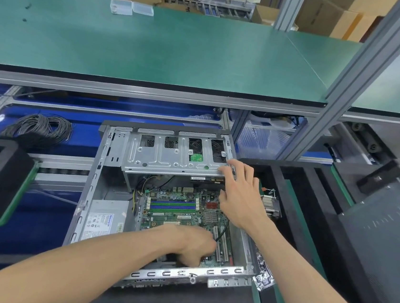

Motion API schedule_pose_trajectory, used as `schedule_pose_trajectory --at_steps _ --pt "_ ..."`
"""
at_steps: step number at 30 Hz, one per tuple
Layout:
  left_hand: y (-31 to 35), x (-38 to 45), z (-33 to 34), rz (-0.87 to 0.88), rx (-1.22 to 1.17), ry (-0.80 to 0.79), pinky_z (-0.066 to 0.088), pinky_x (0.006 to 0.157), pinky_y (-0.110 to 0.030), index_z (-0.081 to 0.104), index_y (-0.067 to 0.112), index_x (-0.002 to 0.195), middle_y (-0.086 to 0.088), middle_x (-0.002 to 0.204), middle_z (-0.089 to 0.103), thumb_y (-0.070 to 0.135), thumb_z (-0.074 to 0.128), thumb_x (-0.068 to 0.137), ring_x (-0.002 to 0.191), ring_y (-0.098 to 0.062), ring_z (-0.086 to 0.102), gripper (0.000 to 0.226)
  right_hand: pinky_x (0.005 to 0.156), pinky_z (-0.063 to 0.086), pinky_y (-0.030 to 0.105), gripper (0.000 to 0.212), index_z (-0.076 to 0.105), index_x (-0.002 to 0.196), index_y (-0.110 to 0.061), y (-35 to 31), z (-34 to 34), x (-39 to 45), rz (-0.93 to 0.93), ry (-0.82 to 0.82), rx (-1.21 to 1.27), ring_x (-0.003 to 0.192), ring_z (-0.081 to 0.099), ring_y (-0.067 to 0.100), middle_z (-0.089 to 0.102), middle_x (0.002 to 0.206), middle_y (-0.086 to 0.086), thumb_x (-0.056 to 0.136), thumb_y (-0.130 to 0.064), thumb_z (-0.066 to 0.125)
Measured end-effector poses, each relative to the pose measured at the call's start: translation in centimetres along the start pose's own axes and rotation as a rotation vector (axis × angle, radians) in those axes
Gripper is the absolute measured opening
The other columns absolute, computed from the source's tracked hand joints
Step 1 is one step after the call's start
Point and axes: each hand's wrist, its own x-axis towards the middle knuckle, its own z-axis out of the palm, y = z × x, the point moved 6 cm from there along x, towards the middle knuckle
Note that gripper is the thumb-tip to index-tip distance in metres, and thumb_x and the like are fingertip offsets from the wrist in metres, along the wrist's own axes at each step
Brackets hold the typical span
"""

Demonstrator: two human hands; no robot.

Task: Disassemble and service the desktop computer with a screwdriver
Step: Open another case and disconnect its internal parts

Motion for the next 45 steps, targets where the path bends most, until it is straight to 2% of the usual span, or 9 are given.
schedule_pose_trajectory --at_steps 2,6,12,17,23,30,37,42,45 --pt "-0.2 -0.1 0.0 -0.008 -0.015 -0.009 0.04 0.043 -0.024 0.052 0.005 0.061 -0.01 0.055 0.055 0.003 0.062 0.079 0.048 -0.021 0.051 0.02 0.092 0.041 0.047 0.051 0.043 0.124 -0.023 0.1 0.0 0.0 0.0 -0.001 0.001 0.129 0.029 0.029 0.032 0.146 0.005 0.078 -0.016 0.064" --pt "-1.0 -0.5 0.4 -0.037 -0.062 0.028 0.051 0.049 -0.034 0.056 0.001 0.065 -0.013 0.058 0.057 0.003 0.062 0.08 0.051 -0.026 0.053 0.016 0.093 0.041 0.046 0.052 0.043 0.125 -0.024 0.2 0.0 -0.1 0.003 0.002 0.01 0.129 0.029 0.029 0.032 0.146 0.004 0.078 -0.017 0.064" --pt "0.2 -0.1 -0.3 0.012 -0.031 -0.023 0.036 0.041 -0.022 0.05 0.006 0.061 -0.008 0.054 0.053 0.0 0.062 0.08 0.047 -0.02 0.049 0.023 0.094 0.042 0.048 0.053 0.043 0.126 -0.024 0.1 0.0 0.0 0.004 -0.003 0.008 0.13 0.029 0.029 0.031 0.146 0.004 0.079 -0.019 0.065" --pt "-0.6 -0.5 0.1 -0.027 -0.052 0.014 0.05 0.048 -0.033 0.055 0.002 0.062 -0.014 0.058 0.059 0.003 0.062 0.081 0.051 -0.028 0.055 0.02 0.095 0.042 0.048 0.052 0.042 0.127 -0.025 0.2 0.0 -0.1 0.006 -0.005 0.023 0.131 0.028 0.028 0.031 0.147 0.003 0.08 -0.02 0.064" --pt "0.5 0.0 -0.5 0.014 -0.01 -0.045 0.037 0.043 -0.024 0.05 0.005 0.06 -0.008 0.055 0.053 0.0 0.062 0.081 0.049 -0.022 0.049 0.025 0.095 0.042 0.048 0.052 0.043 0.128 -0.024 0.3 0.1 0.0 0.008 -0.008 0.024 0.131 0.028 0.028 0.03 0.147 0.003 0.081 -0.021 0.064" --pt "0.3 0.2 -0.4 -0.005 -0.002 -0.052 0.053 0.052 -0.035 0.054 0.002 0.063 -0.013 0.059 0.058 -0.001 0.062 0.079 0.052 -0.027 0.053 0.018 0.092 0.043 0.047 0.05 0.044 0.127 -0.023 0.3 0.0 -0.1 0.003 0.0 0.025 0.131 0.029 0.029 0.032 0.146 0.004 0.081 -0.02 0.063" --pt "-0.2 0.0 0.1 -0.015 -0.02 -0.015 0.036 0.04 -0.02 0.049 0.007 0.056 -0.007 0.051 0.053 0.003 0.063 0.079 0.044 -0.021 0.049 0.027 0.095 0.043 0.048 0.05 0.042 0.128 -0.024 0.3 0.0 -0.1 0.006 -0.004 0.033 0.133 0.028 0.028 0.03 0.148 0.004 0.082 -0.022 0.063" --pt "0.3 0.8 -0.1 -0.016 -0.003 -0.072 0.041 0.046 -0.026 0.053 0.004 0.06 -0.009 0.055 0.057 -0.001 0.062 0.078 0.05 -0.024 0.052 0.022 0.095 0.043 0.048 0.051 0.043 0.129 -0.023 0.2 0.0 -0.1 0.006 -0.011 0.024 0.133 0.028 0.029 0.03 0.148 0.004 0.082 -0.022 0.063" --pt "0.1 0.6 -0.1 -0.019 -0.024 -0.053 0.036 0.041 -0.022 0.052 0.005 0.06 -0.01 0.056 0.058 0.0 0.062 0.079 0.049 -0.023 0.052 0.021 0.096 0.043 0.049 0.051 0.042 0.129 -0.024 0.3 0.0 -0.1 0.007 -0.012 0.03 0.134 0.027 0.029 0.029 0.148 0.004 0.083 -0.023 0.063"
